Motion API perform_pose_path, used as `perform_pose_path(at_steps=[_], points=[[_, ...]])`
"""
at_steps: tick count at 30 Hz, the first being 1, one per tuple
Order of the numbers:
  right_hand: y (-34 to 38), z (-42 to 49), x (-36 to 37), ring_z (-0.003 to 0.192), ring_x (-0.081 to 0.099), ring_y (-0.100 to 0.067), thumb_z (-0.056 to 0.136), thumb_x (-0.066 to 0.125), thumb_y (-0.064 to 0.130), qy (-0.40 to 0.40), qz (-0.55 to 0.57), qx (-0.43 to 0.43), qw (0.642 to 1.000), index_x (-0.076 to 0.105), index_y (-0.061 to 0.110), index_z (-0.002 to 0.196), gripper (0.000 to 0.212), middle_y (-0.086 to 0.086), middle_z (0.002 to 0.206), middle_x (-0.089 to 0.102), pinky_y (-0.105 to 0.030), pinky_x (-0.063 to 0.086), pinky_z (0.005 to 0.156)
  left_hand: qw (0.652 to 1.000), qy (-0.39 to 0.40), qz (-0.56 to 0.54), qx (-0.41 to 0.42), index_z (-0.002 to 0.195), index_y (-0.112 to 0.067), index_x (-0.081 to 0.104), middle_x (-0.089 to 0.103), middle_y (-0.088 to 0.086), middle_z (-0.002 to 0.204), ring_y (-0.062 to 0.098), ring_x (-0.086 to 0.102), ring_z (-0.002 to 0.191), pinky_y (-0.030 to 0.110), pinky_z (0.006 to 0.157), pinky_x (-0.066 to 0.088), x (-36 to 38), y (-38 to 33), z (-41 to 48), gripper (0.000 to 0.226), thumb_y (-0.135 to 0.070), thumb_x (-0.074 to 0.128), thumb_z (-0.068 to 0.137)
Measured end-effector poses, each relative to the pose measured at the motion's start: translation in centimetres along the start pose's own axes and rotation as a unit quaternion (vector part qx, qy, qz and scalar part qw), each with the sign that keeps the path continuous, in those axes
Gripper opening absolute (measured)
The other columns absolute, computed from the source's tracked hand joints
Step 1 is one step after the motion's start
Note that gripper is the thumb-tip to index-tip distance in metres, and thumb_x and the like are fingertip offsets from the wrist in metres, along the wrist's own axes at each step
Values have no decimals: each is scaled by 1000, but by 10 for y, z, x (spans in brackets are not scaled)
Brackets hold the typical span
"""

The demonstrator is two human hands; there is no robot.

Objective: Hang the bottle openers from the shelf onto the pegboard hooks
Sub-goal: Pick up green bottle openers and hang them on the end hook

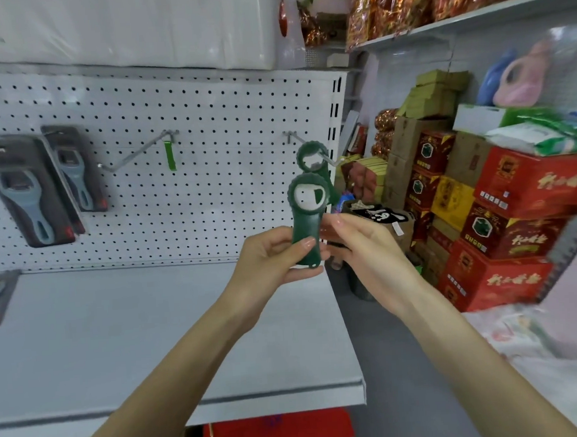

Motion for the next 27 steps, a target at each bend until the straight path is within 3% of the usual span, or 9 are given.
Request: perform_pose_path(at_steps=[3,5,8,11,14,16,19,23,27], points=[[17,-9,1,75,63,-5,87,60,36,10,2,-28,1000,73,9,102,33,2,88,72,-16,47,65,1000,26,-6,11,107,0,68,72,19,99,29,71,95,29,77,57,19,-4,-1,19,-7,57,92],[25,-12,-4,70,61,-5,89,62,24,-1,-21,-39,999,75,13,90,17,4,79,71,-17,46,65,999,32,-6,17,107,-1,68,72,20,100,30,70,95,27,76,56,28,-7,0,19,-5,57,92],[34,-14,-10,66,58,-6,90,62,15,-19,-50,-49,997,75,15,80,16,3,75,69,-19,45,64,999,35,3,21,109,-1,68,73,18,99,26,71,95,27,77,57,36,-10,1,21,-5,57,92],[40,-12,-14,71,60,-12,90,62,15,-41,-57,-49,996,76,15,80,17,-6,80,70,-24,47,67,999,37,11,18,111,1,67,72,19,101,26,71,95,26,79,56,40,-13,3,22,-5,58,92],[40,-5,-20,86,65,-22,91,61,17,-76,-58,-25,995,74,13,84,15,-13,92,72,-38,53,85,998,32,56,-5,108,-3,70,73,14,102,21,72,92,25,73,58,37,-13,6,21,-11,59,92],[41,1,-23,89,65,-25,92,60,17,-98,-66,-14,993,71,6,89,16,-18,96,71,-40,51,89,994,28,103,-22,104,-7,71,74,9,100,16,72,90,26,73,59,29,-11,7,19,-16,60,93],[37,9,-25,87,68,-23,94,58,17,-115,-66,13,991,67,9,89,14,-16,98,72,-32,56,76,992,3,120,-28,98,-10,73,75,5,95,14,72,88,29,77,59,12,-13,6,17,-20,60,93],[30,14,-27,90,68,-29,95,56,16,-131,-43,39,990,65,7,95,13,-18,104,69,-31,57,61,993,-40,109,-15,100,-9,72,75,7,95,16,72,87,29,77,59,-10,-22,8,17,-16,57,94],[25,18,-27,74,70,-23,97,53,17,-133,-37,41,990,65,7,95,15,-13,94,68,-32,59,60,992,-74,102,15,104,-11,70,74,5,94,16,72,84,29,77,59,-16,-37,17,16,-14,58,94]])
Point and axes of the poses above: each hand's wrist, its own z-axis towards the middle knuckle, its own x-axis out of the palm, y = z × x, the point moved 8 cm from there along z, towards the middle knuckle
